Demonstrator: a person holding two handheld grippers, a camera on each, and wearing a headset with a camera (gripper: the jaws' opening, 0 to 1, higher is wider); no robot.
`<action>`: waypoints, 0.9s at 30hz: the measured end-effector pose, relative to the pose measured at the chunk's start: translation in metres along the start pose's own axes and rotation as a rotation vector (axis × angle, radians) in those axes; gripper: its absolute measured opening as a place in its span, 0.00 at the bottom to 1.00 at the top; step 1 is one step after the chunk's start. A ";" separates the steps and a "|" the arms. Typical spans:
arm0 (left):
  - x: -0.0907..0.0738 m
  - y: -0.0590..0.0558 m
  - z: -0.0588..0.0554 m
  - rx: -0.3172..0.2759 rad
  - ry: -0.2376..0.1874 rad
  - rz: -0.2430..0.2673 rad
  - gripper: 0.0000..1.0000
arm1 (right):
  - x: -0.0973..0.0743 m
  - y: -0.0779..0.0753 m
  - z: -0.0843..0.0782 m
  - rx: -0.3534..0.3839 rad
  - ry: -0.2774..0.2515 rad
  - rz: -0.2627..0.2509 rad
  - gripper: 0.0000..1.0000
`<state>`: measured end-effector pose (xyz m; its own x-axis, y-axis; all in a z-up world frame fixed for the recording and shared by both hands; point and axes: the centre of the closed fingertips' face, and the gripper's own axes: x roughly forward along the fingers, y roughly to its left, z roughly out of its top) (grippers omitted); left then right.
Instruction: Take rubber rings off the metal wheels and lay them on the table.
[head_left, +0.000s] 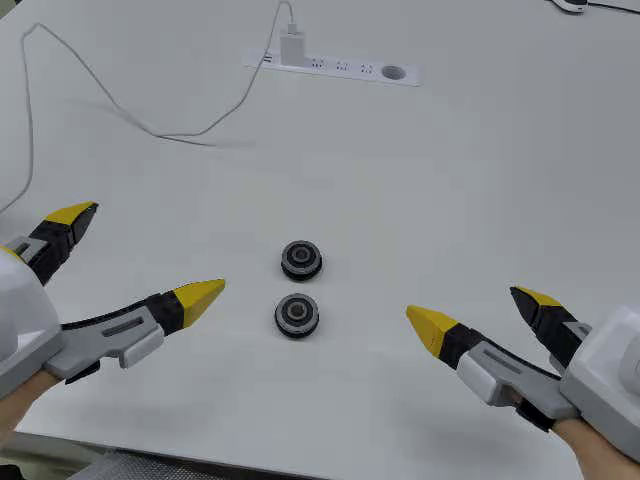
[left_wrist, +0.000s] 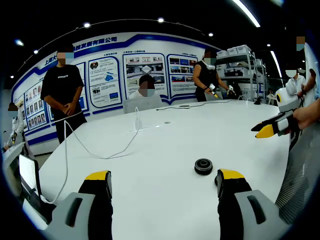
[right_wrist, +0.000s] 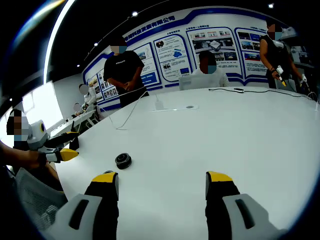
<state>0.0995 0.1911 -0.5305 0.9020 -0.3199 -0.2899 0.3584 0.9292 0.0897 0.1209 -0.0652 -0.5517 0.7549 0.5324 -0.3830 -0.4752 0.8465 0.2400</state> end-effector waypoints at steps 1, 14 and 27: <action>0.003 -0.006 0.000 0.020 0.004 -0.030 0.88 | 0.001 0.002 0.002 0.009 -0.004 0.008 0.71; 0.031 -0.055 -0.004 0.159 0.047 -0.288 0.71 | 0.016 0.029 0.008 0.099 -0.004 0.093 0.66; 0.037 -0.086 -0.020 0.218 0.094 -0.457 0.50 | 0.020 0.045 -0.001 0.143 0.028 0.147 0.60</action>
<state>0.0973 0.1032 -0.5681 0.6197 -0.6567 -0.4298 0.7617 0.6351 0.1279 0.1144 -0.0169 -0.5490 0.6680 0.6518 -0.3590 -0.5090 0.7522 0.4184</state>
